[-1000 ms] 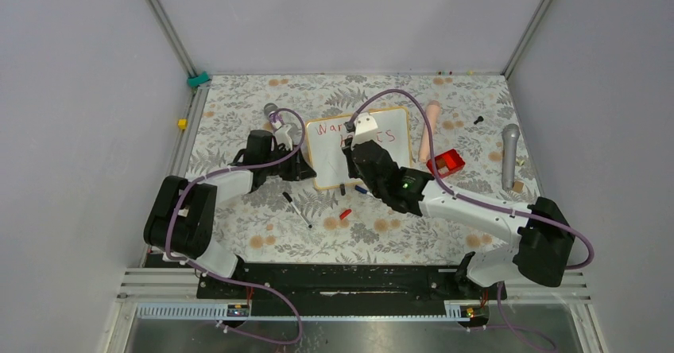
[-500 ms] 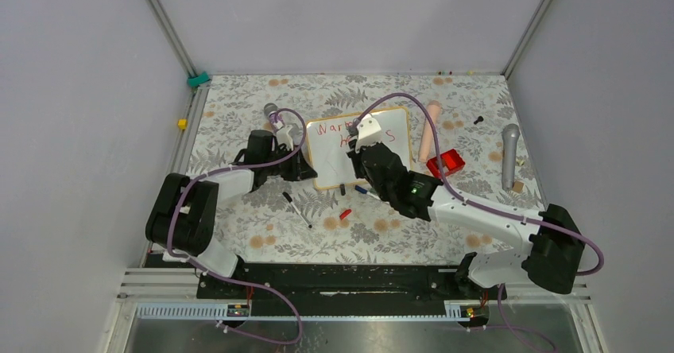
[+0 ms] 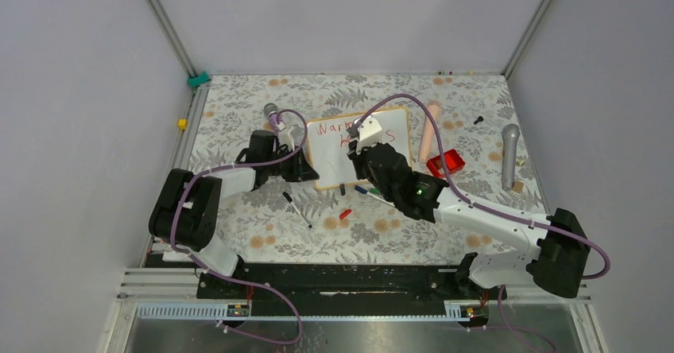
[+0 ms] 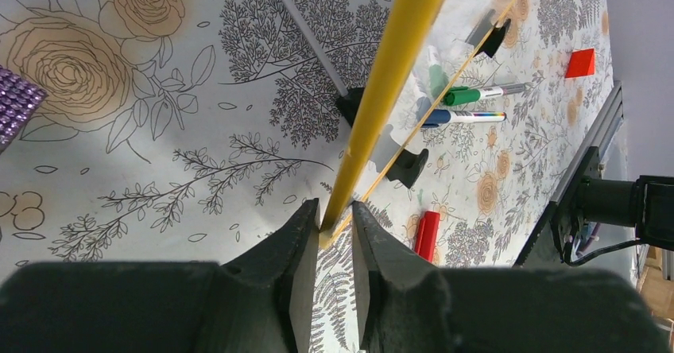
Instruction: Write a sentence on the whiteboard
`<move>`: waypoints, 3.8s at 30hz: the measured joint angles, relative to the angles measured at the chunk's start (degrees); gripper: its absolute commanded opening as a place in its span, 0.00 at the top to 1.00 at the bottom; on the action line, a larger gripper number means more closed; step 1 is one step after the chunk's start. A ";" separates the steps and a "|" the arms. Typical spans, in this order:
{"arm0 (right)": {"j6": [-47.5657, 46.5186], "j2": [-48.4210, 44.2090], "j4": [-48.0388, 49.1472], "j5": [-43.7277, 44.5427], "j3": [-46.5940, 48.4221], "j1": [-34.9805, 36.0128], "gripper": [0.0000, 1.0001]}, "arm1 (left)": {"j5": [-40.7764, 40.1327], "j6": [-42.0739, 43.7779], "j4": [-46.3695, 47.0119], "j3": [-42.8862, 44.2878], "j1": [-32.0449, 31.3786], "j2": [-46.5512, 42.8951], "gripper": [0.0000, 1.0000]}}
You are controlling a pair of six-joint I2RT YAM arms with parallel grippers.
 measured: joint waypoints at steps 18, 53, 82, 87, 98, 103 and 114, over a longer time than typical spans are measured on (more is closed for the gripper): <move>0.85 1.99 -1.05 -3.39 -0.11 0.00 1.00 | 1.70 -0.20 -0.02 0.72 0.11 1.05 1.00; 3.08 6.82 -3.67 -0.92 -0.15 0.00 1.00 | 2.05 -0.20 -0.20 1.09 0.11 1.49 1.00; 2.80 12.09 -1.40 -1.79 1.20 0.00 1.00 | 2.08 -0.20 -0.22 1.11 0.11 1.49 1.00; 2.29 12.09 -1.36 -1.95 1.18 0.00 1.00 | 2.08 -0.20 -0.24 1.11 0.11 1.49 1.00; 1.29 11.72 -0.20 0.79 -0.11 0.00 1.00 | 2.05 -0.20 -0.37 1.18 0.11 1.49 1.00; 1.27 11.72 -0.20 2.36 -0.24 0.00 1.00 | 2.08 -0.20 -0.37 1.18 0.11 1.49 1.00; 1.29 11.85 -0.15 2.56 -0.92 0.00 1.00 | 2.08 -0.20 -0.42 1.18 0.11 1.49 1.00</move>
